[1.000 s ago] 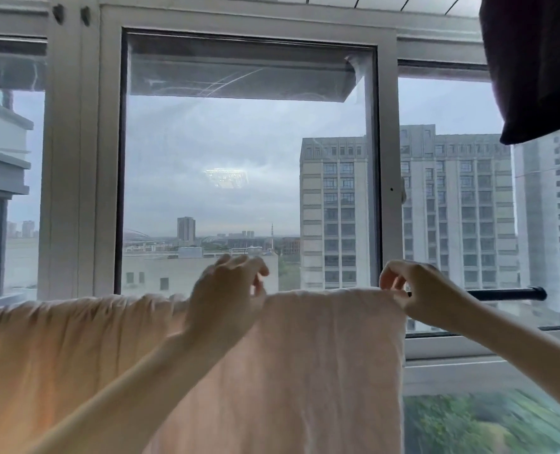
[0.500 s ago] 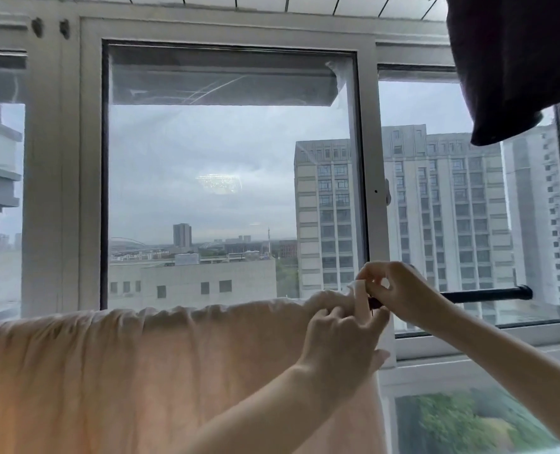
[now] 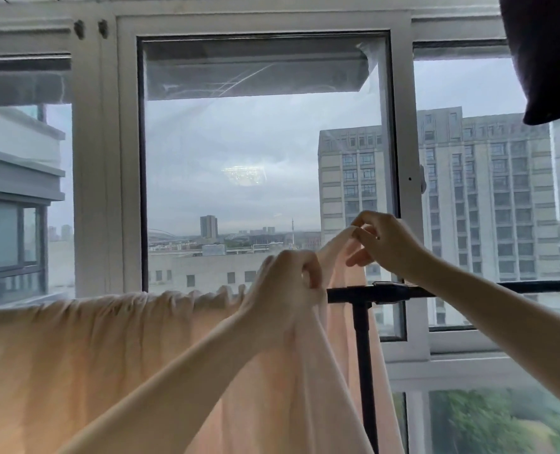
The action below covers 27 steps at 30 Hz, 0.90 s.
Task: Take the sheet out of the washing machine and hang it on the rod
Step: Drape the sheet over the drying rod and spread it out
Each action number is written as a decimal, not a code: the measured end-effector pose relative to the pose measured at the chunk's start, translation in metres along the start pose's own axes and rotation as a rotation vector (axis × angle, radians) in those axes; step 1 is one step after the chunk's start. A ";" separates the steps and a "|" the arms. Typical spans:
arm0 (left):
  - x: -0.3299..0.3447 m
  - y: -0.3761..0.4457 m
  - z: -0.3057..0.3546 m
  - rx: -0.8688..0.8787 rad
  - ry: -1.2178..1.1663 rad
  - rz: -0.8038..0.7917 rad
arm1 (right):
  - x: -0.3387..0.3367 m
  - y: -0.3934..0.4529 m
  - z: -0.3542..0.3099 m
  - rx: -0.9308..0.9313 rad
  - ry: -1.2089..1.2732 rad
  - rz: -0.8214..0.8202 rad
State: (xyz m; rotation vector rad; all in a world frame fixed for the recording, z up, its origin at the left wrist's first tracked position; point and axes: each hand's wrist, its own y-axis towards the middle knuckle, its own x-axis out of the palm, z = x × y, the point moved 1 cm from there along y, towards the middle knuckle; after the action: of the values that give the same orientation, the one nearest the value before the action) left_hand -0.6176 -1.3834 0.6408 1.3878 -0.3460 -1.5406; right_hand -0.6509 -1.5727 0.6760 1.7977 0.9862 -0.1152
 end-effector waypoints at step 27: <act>-0.098 -0.065 -0.113 -0.268 0.006 0.139 | 0.119 0.035 -0.038 -0.246 -0.135 -0.442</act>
State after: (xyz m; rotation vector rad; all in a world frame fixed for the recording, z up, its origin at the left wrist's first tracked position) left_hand -0.5639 -1.2317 0.6154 1.1353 -0.2176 -1.4110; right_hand -0.5627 -1.4788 0.6605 1.3120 1.2294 -0.3683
